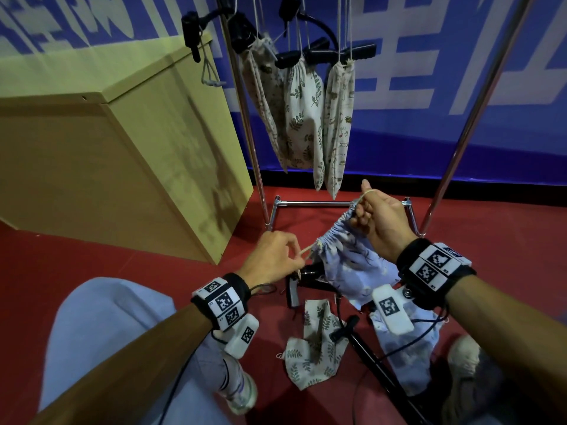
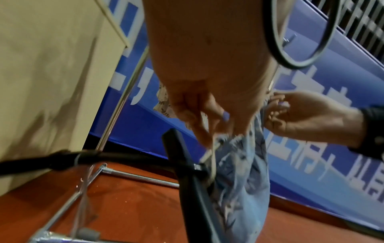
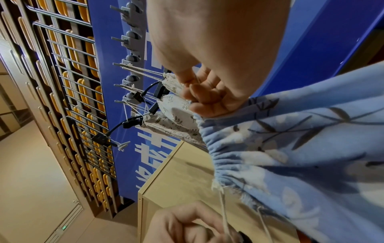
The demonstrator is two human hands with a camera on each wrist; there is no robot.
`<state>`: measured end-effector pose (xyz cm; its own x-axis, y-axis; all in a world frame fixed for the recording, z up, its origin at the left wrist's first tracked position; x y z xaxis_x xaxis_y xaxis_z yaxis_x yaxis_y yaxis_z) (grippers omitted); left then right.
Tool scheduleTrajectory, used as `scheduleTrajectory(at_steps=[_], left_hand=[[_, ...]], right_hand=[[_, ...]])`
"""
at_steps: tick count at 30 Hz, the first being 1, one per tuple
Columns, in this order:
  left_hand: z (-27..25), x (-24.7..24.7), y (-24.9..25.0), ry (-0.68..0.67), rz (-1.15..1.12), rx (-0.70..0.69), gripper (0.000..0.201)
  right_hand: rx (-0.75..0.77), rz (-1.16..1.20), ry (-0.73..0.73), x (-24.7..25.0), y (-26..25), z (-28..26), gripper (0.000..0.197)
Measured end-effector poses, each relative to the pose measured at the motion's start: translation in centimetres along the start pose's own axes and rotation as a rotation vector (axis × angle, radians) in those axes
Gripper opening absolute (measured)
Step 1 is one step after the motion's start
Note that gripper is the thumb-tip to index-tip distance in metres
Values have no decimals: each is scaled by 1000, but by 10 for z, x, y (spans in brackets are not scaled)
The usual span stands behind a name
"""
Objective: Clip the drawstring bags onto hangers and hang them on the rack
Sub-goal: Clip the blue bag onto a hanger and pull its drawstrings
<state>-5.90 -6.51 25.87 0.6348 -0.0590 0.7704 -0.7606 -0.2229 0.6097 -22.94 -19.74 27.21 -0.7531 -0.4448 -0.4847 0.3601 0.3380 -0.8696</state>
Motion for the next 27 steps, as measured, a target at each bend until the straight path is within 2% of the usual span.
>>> scheduleTrajectory(at_steps=[3, 7, 10, 13, 17, 20, 22, 24, 26, 27], left_hand=[[0, 11, -5, 186, 102, 38, 12], [3, 35, -1, 343, 487, 88, 15], [7, 72, -6, 435, 563, 175, 24], [2, 110, -16, 550, 558, 224, 23], [-8, 147, -26, 732, 440, 236, 21], [-12, 145, -35, 746, 325, 278, 42], [-11, 132, -45, 668, 72, 313, 64], [-1, 106, -52, 513, -340, 353, 77], [4, 82, -52, 407, -667, 417, 76], [6, 72, -53, 360, -761, 448, 72]], right_hand=[[3, 21, -3, -3, -3, -2, 54], [27, -45, -52, -12, -3, -3, 56], [77, -144, -45, -14, -5, -4, 50], [135, -240, 9, -6, -13, -2, 41], [163, -333, 92, 1, -15, -2, 44], [172, -322, 118, 1, -16, -3, 42], [160, -320, 89, -3, -16, -4, 37], [134, -292, 58, -7, -13, -5, 38], [122, -259, 37, -12, -12, -5, 38], [120, -237, 33, -12, -12, -5, 38]])
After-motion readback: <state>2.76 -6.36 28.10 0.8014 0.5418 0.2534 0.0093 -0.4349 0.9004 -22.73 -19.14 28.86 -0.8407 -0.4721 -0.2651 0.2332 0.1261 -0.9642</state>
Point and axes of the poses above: each hand's wrist, its own z-axis towards the middle knuckle, its own x-axis out of the back of the hand, y = z × x, the point moved 7 cm from there along z, towards the middle knuckle, and after that the axes turned 10 degrees about -y, right-handed, at the moved point
